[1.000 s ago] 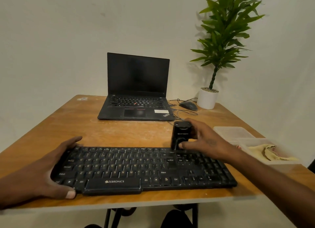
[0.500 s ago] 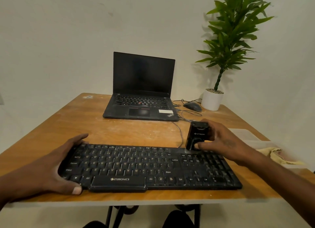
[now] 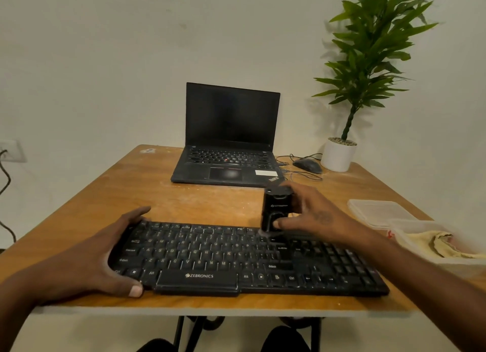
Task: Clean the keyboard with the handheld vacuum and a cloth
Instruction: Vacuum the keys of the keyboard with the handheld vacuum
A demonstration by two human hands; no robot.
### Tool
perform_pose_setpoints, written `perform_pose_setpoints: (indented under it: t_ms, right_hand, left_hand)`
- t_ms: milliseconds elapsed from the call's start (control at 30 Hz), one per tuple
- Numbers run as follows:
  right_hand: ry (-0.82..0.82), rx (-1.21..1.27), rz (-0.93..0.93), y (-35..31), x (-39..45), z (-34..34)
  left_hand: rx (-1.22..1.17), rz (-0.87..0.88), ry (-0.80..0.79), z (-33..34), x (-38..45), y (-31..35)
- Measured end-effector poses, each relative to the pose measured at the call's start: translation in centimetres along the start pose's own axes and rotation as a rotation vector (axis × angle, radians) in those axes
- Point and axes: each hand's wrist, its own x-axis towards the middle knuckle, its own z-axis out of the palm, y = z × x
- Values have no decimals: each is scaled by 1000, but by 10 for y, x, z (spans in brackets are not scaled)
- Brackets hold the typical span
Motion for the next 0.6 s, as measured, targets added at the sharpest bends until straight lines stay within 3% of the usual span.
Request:
perform_pose_setpoints:
  t_ms: [167, 433, 600]
  right_hand:
    - [72, -58, 64, 18, -22, -24]
    - [14, -3, -81, -18, 16, 33]
    - [-15, 10, -77, -23, 28, 38]
  left_hand:
    - [-25, -1, 19, 4, -1, 2]
    - [-28, -4, -8, -4, -10, 21]
    - [-85, -21, -55, -8, -13, 35]
